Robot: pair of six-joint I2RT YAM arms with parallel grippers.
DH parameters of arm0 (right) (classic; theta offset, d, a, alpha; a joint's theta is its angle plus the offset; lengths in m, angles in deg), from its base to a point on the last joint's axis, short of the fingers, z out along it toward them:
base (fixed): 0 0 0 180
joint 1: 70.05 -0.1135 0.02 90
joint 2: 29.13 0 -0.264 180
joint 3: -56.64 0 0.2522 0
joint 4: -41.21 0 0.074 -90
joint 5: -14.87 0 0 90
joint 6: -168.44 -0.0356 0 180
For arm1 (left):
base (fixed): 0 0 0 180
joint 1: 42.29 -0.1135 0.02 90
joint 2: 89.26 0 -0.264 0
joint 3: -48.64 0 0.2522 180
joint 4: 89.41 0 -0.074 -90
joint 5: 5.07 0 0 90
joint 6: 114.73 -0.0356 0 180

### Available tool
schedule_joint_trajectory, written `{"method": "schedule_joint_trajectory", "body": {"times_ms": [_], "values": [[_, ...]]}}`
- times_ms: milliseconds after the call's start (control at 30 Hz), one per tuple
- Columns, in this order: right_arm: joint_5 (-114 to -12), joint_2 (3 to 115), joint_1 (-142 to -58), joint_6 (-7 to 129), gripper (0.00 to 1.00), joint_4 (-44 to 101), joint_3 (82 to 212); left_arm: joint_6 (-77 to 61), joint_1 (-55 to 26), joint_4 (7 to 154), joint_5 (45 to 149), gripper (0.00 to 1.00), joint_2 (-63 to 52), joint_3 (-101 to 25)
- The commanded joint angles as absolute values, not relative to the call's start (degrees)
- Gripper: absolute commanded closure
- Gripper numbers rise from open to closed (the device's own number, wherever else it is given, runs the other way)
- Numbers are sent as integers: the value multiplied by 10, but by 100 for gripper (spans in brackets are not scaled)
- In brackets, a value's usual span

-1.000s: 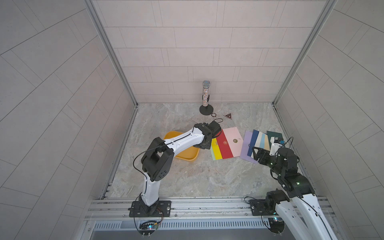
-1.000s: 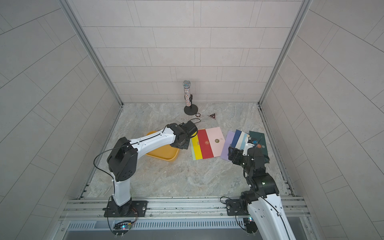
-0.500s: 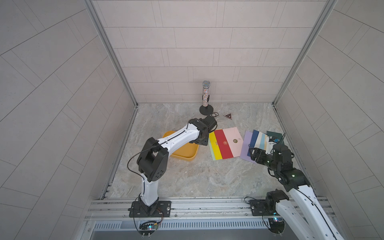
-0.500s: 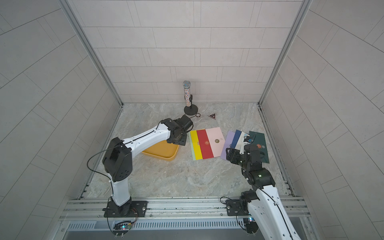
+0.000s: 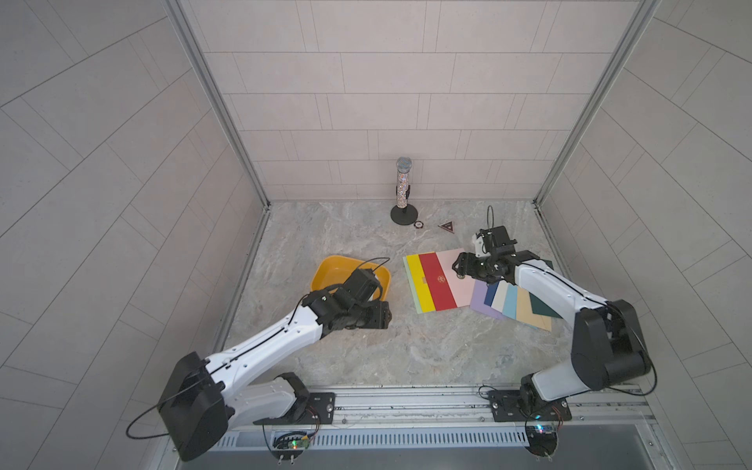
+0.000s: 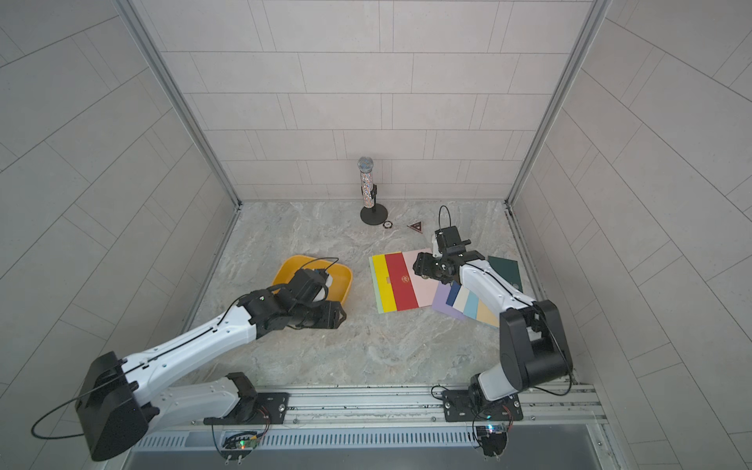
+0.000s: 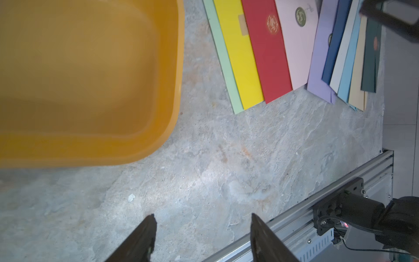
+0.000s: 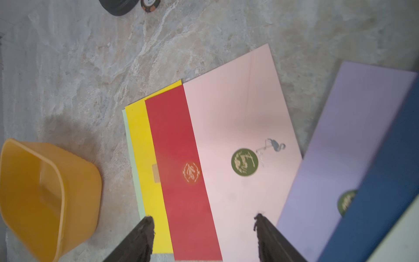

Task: Put the sealed envelopes into the storage box
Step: Move the envelope to the center of the board.

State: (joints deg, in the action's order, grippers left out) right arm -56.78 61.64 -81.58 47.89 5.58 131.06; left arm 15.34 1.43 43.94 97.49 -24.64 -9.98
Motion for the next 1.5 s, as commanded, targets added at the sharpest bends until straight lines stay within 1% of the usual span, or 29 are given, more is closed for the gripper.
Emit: {"method": "schedule_joint_trajectory", "body": {"times_ms": [0, 67, 133, 267, 467, 600, 667, 733, 767, 900, 1100, 1167, 1333, 1467], "values": [[-574, 706, -821, 473, 28, 40, 1374, 184, 19, 474, 988, 29, -291, -72], [-578, 753, -828, 467, 31, 35, 1409, 186, 19, 476, 989, 29, -304, -60], [-592, 784, -845, 473, 31, 29, 1434, 185, 20, 476, 992, 29, -308, -53], [-665, 841, -880, 485, 31, -29, 1484, 186, 21, 474, 988, 29, -320, -42], [-783, 866, -934, 490, 26, -76, 1499, 186, 21, 468, 979, 29, -333, -31], [-820, 878, -958, 492, 20, -100, 1507, 184, 21, 461, 977, 29, -338, -31], [-813, 883, -965, 490, 16, -105, 1508, 182, 21, 456, 975, 29, -340, -32], [-811, 890, -971, 485, 9, -114, 1511, 180, 20, 453, 974, 29, -340, -33], [-808, 898, -974, 482, 8, -127, 1519, 179, 21, 453, 975, 29, -340, -34], [-779, 919, -983, 477, 9, -166, 1537, 179, 21, 452, 973, 28, -344, -34], [-685, 877, -991, 441, 13, -126, 1470, 182, 21, 453, 968, 28, -334, -35], [-669, 866, -999, 429, 15, -115, 1447, 184, 21, 455, 969, 28, -332, -35], [-691, 837, -1050, 403, 15, -109, 1394, 185, 21, 458, 970, 28, -327, -34], [-715, 806, -1110, 359, 15, -89, 1340, 193, 21, 458, 971, 28, -329, -28]]}}
